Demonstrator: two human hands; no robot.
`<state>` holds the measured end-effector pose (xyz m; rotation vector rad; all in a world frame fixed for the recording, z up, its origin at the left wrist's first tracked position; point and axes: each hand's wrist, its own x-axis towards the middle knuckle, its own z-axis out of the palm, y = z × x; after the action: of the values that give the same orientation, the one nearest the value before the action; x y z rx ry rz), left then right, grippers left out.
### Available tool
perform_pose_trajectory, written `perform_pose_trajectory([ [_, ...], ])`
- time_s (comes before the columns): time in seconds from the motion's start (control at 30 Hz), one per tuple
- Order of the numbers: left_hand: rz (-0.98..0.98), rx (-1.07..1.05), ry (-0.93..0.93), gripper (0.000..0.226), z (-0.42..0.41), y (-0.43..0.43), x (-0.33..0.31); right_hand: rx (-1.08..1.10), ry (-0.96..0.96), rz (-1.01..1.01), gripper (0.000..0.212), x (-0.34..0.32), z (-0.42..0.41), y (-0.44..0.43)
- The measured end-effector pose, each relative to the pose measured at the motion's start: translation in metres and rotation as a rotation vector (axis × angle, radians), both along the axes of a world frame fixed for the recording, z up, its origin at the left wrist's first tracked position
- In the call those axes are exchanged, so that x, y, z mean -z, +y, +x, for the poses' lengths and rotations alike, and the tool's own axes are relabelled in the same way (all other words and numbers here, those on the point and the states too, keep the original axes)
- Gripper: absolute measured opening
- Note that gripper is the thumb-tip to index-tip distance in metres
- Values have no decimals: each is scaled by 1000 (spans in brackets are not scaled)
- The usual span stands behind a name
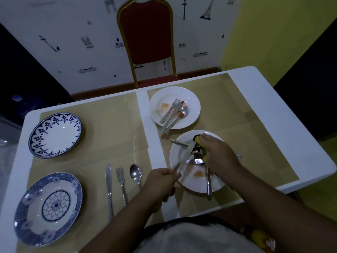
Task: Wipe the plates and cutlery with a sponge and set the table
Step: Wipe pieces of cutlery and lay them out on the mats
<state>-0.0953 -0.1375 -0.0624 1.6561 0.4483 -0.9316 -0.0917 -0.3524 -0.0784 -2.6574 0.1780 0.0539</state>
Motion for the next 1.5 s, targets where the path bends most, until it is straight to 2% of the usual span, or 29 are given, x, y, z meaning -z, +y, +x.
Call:
perform_pose_trajectory([
  [0.13, -58, -126, 100, 19, 8, 2, -4, 113, -41, 95, 57, -8, -4, 2],
  [0.3, 62, 3, -64, 12, 21, 6, -11, 146, -64, 200, 48, -27, -1, 16],
  [0.43, 27, -37, -116, 18, 34, 11, -17, 55, -107, 226, 45, -34, 9, 32],
  [0.57, -145, -306, 4, 25, 47, 11, -21, -63, -61, 293, 50, -38, 16, 51],
  [0.7, -178, -411, -58, 17, 53, 22, -16, -196, -42, 249, 54, -34, 23, 67],
  [0.83, -101, -410, -111, 14, 53, 34, -8, -272, -32, 256, 49, -34, 35, 78],
  [1.0, -15, -484, -132, 17, 70, 59, -5, -349, -30, 259, 54, -38, 70, 99],
  [1.17, 51, -531, -220, 11, 119, 110, 4, -307, -31, 257, 53, -46, 114, 143],
  [1.3, 133, -468, -241, 22, 166, 151, 22, -281, 36, 269, 56, -30, 149, 182],
  [1.5, 309, -297, -319, 14, 218, 189, 60, -318, 96, 167, 61, 20, 186, 230],
])
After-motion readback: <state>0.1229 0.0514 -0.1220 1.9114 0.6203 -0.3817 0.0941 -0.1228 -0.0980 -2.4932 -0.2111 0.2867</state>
